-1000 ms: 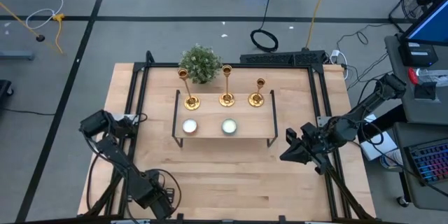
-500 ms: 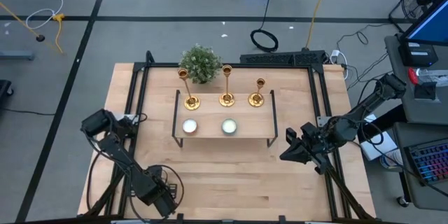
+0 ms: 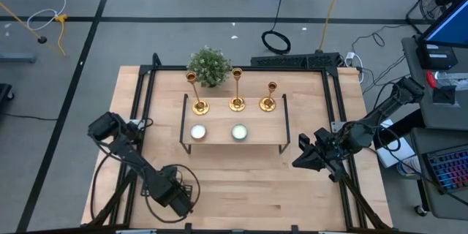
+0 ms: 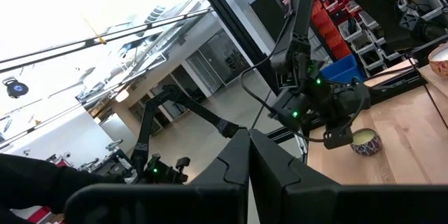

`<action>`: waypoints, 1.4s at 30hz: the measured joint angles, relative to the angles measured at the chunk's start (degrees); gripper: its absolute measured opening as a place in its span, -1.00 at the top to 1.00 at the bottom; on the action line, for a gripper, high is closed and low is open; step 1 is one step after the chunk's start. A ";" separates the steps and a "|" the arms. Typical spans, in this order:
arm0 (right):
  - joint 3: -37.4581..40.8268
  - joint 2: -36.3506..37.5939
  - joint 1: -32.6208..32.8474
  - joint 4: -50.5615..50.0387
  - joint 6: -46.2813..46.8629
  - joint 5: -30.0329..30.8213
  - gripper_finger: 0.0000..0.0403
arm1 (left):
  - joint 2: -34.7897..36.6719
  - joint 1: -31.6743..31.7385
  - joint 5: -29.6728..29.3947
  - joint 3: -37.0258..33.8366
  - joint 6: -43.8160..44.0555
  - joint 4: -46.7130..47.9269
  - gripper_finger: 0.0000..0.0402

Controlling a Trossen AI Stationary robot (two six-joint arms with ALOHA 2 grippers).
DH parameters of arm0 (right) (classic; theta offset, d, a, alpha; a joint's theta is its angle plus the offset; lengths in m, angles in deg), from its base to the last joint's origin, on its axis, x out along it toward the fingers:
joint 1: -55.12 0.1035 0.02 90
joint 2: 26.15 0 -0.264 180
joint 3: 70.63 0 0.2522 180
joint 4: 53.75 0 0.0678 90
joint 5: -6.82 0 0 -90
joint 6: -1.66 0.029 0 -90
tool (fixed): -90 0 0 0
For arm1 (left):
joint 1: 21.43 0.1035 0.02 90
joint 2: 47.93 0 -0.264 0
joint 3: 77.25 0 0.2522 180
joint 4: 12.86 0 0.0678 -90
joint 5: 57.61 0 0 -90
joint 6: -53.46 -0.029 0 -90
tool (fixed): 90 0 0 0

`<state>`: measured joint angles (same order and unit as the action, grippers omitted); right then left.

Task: Stock candles and holders on shelf
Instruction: Align the red scented candle with the other scented candles on the shelf

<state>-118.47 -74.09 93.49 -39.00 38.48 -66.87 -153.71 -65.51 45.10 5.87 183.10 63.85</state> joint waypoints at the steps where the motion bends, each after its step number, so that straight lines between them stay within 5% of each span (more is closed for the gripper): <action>1: -0.01 -0.02 0.00 0.00 0.00 0.02 1.00 | 0.00 0.40 -0.32 0.00 -0.74 0.17 1.00; 19: -0.01 -0.02 0.00 -0.02 0.02 0.02 1.00 | 0.00 7.09 -3.70 0.92 -12.97 1.84 1.00; 31: -0.01 -0.02 0.00 -0.03 0.00 -0.04 1.00 | 0.09 6.20 -12.34 16.02 -12.15 11.69 0.99; 42: -0.01 -0.02 0.00 -0.04 -0.08 -0.04 1.00 | 0.09 10.46 -12.74 22.03 -27.21 11.05 0.61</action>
<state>-118.48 -74.11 93.49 -39.05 38.40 -66.91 -153.62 -55.05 32.36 27.90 155.89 74.90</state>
